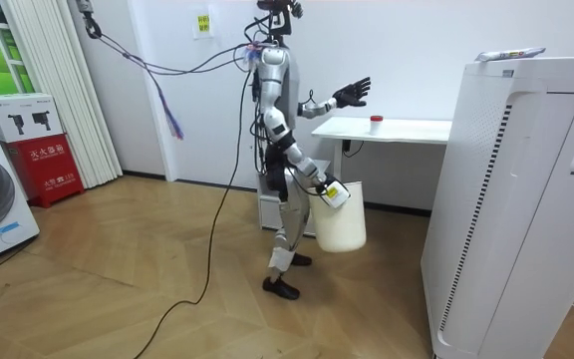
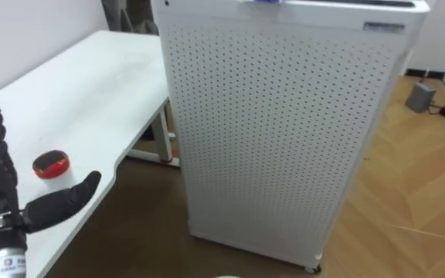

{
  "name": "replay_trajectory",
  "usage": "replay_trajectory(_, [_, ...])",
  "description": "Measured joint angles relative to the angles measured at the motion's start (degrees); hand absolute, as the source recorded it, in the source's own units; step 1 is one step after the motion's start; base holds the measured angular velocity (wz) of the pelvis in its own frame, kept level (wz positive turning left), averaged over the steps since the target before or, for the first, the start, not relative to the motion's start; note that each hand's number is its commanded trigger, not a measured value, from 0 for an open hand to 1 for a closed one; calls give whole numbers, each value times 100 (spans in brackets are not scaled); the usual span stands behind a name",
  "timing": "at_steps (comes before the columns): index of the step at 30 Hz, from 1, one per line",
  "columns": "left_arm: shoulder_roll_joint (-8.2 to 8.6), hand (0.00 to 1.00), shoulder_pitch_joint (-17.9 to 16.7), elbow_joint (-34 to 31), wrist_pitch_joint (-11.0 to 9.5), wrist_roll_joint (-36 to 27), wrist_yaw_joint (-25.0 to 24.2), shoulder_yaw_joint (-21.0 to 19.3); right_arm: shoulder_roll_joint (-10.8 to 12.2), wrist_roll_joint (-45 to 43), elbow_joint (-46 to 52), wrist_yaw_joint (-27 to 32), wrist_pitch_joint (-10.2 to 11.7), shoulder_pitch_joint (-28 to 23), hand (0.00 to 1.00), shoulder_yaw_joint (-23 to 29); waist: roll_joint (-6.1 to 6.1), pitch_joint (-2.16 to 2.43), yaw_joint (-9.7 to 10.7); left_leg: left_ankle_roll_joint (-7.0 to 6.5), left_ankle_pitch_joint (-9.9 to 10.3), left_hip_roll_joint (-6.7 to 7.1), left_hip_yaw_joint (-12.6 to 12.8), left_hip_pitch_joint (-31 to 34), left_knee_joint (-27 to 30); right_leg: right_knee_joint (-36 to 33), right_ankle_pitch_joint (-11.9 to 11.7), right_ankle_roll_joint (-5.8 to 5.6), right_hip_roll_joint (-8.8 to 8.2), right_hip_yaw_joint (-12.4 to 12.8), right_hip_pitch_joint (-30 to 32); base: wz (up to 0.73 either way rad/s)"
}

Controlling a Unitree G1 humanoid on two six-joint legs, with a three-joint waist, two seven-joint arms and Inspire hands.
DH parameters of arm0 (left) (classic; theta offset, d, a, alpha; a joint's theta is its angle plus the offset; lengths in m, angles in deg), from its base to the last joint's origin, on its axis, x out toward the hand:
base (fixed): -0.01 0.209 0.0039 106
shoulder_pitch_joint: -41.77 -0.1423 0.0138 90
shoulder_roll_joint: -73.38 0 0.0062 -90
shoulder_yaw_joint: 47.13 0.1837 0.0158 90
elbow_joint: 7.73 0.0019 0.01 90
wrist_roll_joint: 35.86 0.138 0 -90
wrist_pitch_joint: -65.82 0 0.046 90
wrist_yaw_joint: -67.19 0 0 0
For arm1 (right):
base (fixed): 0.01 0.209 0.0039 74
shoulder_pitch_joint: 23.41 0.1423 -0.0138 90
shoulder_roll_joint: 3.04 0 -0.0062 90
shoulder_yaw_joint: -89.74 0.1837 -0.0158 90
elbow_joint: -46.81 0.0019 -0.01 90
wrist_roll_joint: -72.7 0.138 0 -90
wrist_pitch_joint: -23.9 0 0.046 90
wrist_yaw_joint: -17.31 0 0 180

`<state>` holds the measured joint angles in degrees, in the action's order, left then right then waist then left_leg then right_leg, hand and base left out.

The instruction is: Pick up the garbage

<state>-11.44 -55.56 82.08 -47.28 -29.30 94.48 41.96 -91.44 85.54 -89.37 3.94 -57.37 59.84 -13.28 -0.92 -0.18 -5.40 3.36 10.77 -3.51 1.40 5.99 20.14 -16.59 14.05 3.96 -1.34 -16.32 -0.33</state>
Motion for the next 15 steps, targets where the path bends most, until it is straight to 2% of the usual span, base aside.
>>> replay_trajectory(4, [-27, 0, -1, -266, 4, -4, -11, -9, 6, 6, 4, -45, -1, -11, 100, 1, 6, 4, -50, -8, -3, 44, 12, -219, -266, 145, -24, -46, -20, -26, -211, 1])
replay_trajectory(5, [-32, 0, 0, -306, 8, -3, -38, -8, 4, 6, 3, -45, -3, -11, 100, 1, 8, 2, -66, -8, -2, 47, 6, -253, -295, 207, -32, -58, -19, -100, -273, 3])
replay_trajectory(15, [-37, 0, -4, -310, 25, -16, -206, -10, 66, 4, 15, -52, -5, -4, 100, 47, 33, -6, -133, -13, -3, 51, 10, -258, -420, 321, -32, -60, -22, -327, -376, 12])
